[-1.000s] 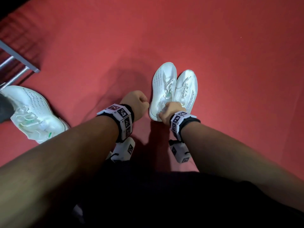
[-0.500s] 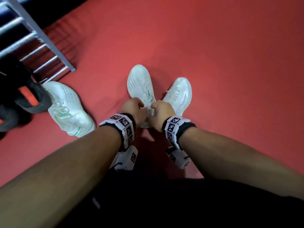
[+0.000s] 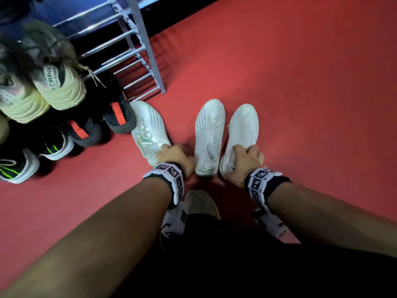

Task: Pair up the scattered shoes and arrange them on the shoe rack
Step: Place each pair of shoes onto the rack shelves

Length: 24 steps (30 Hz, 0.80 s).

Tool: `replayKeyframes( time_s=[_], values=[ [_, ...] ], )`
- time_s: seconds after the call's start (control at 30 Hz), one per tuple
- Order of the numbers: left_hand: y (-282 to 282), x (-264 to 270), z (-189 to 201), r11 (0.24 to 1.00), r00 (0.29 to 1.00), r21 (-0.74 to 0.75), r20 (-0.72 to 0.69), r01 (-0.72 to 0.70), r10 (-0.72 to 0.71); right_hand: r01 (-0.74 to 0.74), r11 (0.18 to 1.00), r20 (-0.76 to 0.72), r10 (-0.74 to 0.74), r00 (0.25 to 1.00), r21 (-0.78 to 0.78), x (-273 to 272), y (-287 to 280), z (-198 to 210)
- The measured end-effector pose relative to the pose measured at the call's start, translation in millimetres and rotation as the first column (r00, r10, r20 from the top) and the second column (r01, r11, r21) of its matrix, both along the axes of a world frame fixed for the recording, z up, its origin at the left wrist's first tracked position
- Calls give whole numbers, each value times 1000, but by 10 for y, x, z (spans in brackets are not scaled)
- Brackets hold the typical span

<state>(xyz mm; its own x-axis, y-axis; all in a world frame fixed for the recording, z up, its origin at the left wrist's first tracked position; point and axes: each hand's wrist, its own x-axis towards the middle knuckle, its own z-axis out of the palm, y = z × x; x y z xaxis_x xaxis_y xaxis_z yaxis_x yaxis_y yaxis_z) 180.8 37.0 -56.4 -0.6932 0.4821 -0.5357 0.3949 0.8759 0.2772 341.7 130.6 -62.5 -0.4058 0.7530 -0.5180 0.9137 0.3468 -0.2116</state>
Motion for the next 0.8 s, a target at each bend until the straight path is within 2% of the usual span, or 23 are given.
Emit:
replayKeyframes(
  time_s=[0.17, 0.27, 0.37, 0.47, 0.53, 0.6, 0.67, 0.73, 0.77, 0.8],
  values=[
    [-60, -58, -76, 997, 995, -67, -95, -28, 22, 70, 994, 20, -68, 997, -81, -22, -29, -69],
    [-28, -78, -139, 989, 990, -138, -138, -43, 24, 53, 998, 64, -54, 997, 17, -90, -1, -31],
    [-12, -141, -176, 976, 994, -205, -99, -72, 52, -125, 985, 36, 122, 992, 120, -176, -1, -11],
    [-11, -224, -262, 973, 997, -232, -80, -5, -14, -328, 944, 2, 329, 944, 29, -255, -52, -33],
    [15, -262, -242, 969, 993, -247, -107, 25, -53, -371, 927, 56, 373, 926, -47, -276, -73, -53],
    [52, -304, -190, 977, 993, -215, -112, -2, -22, -328, 944, 73, 330, 941, -36, -273, -62, -45],
    [72, -349, -115, 971, 994, -237, -84, 44, -66, -304, 952, 75, 305, 949, -22, -250, -33, -33],
    [108, -305, -21, 948, 980, -265, -39, 178, -195, -298, 954, 98, 300, 949, -26, -221, -13, -11],
    [147, -262, 45, 943, 979, -263, 25, 203, -204, -290, 957, 113, 291, 950, -25, -211, -8, -4],
    [184, -197, 93, 955, 980, -240, 134, 173, -144, -285, 958, 129, 285, 950, -18, -206, -11, -5]
  ],
)
